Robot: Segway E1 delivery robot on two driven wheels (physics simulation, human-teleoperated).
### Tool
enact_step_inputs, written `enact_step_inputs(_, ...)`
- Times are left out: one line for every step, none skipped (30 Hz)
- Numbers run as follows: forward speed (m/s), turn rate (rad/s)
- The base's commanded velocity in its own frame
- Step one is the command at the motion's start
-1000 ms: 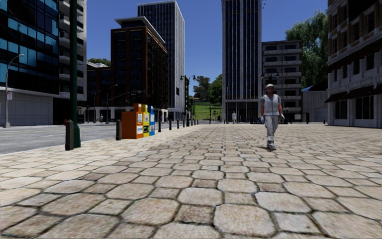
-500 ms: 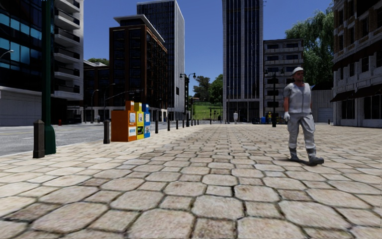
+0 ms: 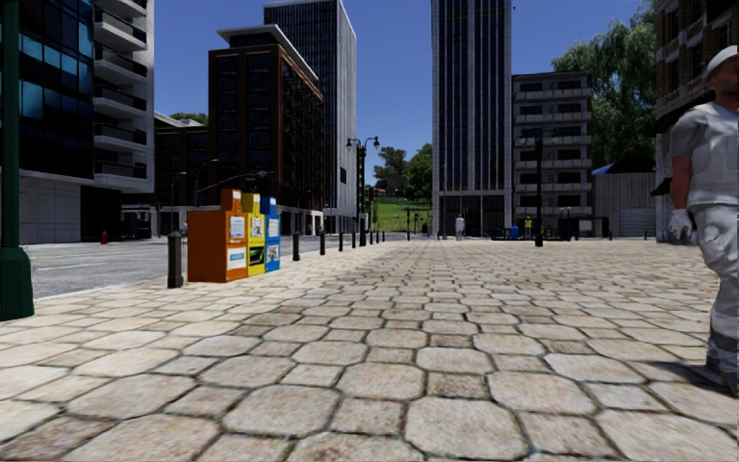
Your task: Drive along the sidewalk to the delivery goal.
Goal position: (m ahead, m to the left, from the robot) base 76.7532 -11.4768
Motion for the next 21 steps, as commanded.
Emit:
enact_step_inputs(2.0,0.0)
enact_step_inputs(2.0,0.0)
enact_step_inputs(2.0,0.0)
enact_step_inputs(2.0,0.0)
enact_step_inputs(2.0,0.0)
enact_step_inputs(2.0,0.0)
enact_step_inputs(2.0,0.0)
enact_step_inputs(2.0,0.0)
enact_step_inputs(2.0,0.0)
enact_step_inputs(2.0,0.0)
enact_step_inputs(2.0,0.0)
enact_step_inputs(2.0,0.0)
enact_step_inputs(2.0,0.0)
enact_step_inputs(2.0,0.0)
enact_step_inputs(2.0,0.0)
enact_step_inputs(2.0,0.0)
enact_step_inputs(2.0,0.0)
enact_step_inputs(2.0,0.0)
enact_step_inputs(2.0,0.0)
enact_step_inputs(2.0,0.0)
enact_step_inputs(2.0,0.0)
